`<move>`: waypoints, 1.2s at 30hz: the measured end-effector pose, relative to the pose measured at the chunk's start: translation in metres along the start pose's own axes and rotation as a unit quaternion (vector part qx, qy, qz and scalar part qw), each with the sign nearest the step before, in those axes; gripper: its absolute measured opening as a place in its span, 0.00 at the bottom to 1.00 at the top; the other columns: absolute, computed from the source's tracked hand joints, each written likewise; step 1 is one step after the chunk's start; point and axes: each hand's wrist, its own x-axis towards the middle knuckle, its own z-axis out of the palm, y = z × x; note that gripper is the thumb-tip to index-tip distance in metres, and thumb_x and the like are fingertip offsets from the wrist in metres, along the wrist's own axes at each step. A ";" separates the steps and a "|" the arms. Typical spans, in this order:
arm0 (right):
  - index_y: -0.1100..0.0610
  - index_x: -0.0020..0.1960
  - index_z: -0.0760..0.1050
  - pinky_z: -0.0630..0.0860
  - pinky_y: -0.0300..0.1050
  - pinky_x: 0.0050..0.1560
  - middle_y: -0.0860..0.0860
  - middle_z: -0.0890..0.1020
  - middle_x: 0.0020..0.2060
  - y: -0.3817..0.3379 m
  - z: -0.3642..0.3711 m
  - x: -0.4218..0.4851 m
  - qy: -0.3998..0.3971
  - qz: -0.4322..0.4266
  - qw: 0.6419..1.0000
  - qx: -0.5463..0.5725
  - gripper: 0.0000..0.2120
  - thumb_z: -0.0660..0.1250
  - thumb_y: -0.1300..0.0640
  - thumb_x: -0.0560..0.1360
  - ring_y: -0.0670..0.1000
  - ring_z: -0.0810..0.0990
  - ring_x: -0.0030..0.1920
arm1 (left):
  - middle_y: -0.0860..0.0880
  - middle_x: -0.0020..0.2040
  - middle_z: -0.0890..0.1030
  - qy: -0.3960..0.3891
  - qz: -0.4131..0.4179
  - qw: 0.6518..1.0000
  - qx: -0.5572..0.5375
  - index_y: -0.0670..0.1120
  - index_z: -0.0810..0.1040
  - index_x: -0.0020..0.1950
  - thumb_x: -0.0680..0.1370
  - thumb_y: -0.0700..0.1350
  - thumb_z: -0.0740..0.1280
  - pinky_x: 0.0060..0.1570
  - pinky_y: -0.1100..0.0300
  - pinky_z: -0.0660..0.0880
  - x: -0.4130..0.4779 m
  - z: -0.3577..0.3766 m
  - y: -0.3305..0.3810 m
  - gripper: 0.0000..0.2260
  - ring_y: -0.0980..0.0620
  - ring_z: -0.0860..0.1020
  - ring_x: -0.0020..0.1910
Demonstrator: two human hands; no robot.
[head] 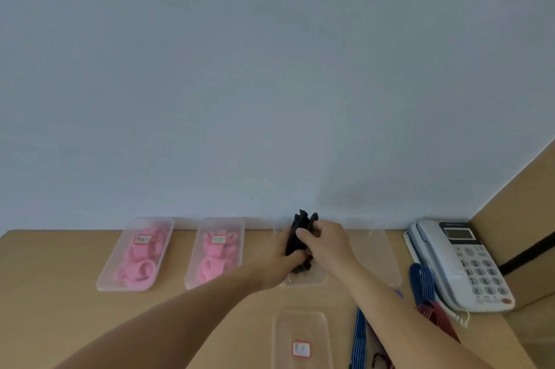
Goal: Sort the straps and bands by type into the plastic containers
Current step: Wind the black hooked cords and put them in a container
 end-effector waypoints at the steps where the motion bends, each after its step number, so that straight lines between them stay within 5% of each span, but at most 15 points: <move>1: 0.65 0.40 0.77 0.73 0.48 0.37 0.57 0.79 0.30 0.007 0.001 0.008 -0.012 -0.001 1.000 0.001 0.12 0.68 0.56 0.74 0.52 0.76 0.32 | 0.46 0.55 0.79 -0.003 -0.030 0.999 0.021 0.57 0.73 0.64 0.70 0.53 0.61 0.52 0.57 0.76 0.005 -0.001 0.000 0.22 0.50 0.78 0.50; 4: 0.64 0.42 0.78 0.75 0.51 0.37 0.55 0.79 0.30 0.029 0.008 0.023 -0.074 0.000 0.997 -0.002 0.11 0.67 0.56 0.75 0.52 0.76 0.32 | 0.44 0.49 0.79 -0.001 -0.103 0.990 0.097 0.47 0.76 0.55 0.71 0.53 0.56 0.54 0.47 0.74 0.016 0.000 -0.006 0.18 0.43 0.76 0.50; 8: 0.64 0.44 0.78 0.75 0.51 0.37 0.59 0.82 0.37 0.050 0.022 0.032 -0.119 -0.018 0.992 -0.048 0.12 0.66 0.54 0.75 0.58 0.80 0.37 | 0.47 0.43 0.72 -0.016 -0.153 0.954 0.257 0.46 0.70 0.43 0.82 0.46 0.54 0.53 0.52 0.67 0.023 0.008 -0.022 0.11 0.44 0.69 0.52; 12: 0.61 0.44 0.77 0.71 0.47 0.34 0.56 0.81 0.37 0.056 0.032 0.037 -0.136 -0.029 0.986 -0.094 0.10 0.66 0.53 0.76 0.54 0.78 0.35 | 0.45 0.56 0.73 -0.009 -0.168 0.913 0.371 0.47 0.75 0.55 0.82 0.53 0.53 0.61 0.50 0.65 0.029 0.012 -0.040 0.14 0.45 0.65 0.61; 17: 0.56 0.48 0.78 0.73 0.43 0.37 0.50 0.81 0.39 0.063 0.037 0.036 -0.155 -0.017 0.981 -0.119 0.07 0.63 0.55 0.79 0.50 0.79 0.39 | 0.47 0.55 0.72 0.013 -0.134 0.876 0.464 0.49 0.77 0.58 0.77 0.59 0.57 0.58 0.53 0.66 0.034 0.014 -0.049 0.19 0.46 0.67 0.59; 20: 0.57 0.48 0.79 0.71 0.44 0.37 0.51 0.81 0.40 0.062 0.039 0.034 -0.133 -0.023 0.978 -0.160 0.08 0.61 0.57 0.79 0.52 0.79 0.41 | 0.49 0.61 0.70 0.071 -0.076 0.887 0.450 0.50 0.69 0.67 0.73 0.58 0.63 0.64 0.55 0.65 0.035 0.009 -0.052 0.25 0.46 0.67 0.63; 23: 0.56 0.44 0.77 0.66 0.41 0.31 0.51 0.79 0.37 0.058 0.038 0.035 -0.121 -0.019 0.971 -0.204 0.09 0.60 0.57 0.79 0.52 0.77 0.38 | 0.49 0.76 0.58 0.032 -0.001 0.890 0.455 0.50 0.53 0.79 0.74 0.54 0.65 0.74 0.53 0.56 0.039 0.002 -0.056 0.36 0.46 0.55 0.76; 28: 0.58 0.45 0.78 0.65 0.39 0.30 0.51 0.79 0.38 0.059 0.033 0.034 -0.080 -0.013 0.967 -0.240 0.09 0.62 0.56 0.78 0.51 0.77 0.37 | 0.47 0.75 0.66 -0.031 0.060 0.852 0.519 0.44 0.62 0.77 0.79 0.52 0.58 0.74 0.51 0.56 0.040 -0.003 -0.064 0.27 0.47 0.57 0.76; 36: 0.55 0.45 0.76 0.69 0.41 0.36 0.47 0.77 0.36 0.061 0.037 0.032 -0.034 -0.029 0.964 -0.263 0.12 0.62 0.48 0.80 0.50 0.78 0.39 | 0.45 0.81 0.50 -0.086 0.008 0.837 0.541 0.41 0.60 0.77 0.82 0.55 0.50 0.76 0.44 0.41 0.045 -0.007 -0.059 0.27 0.46 0.41 0.79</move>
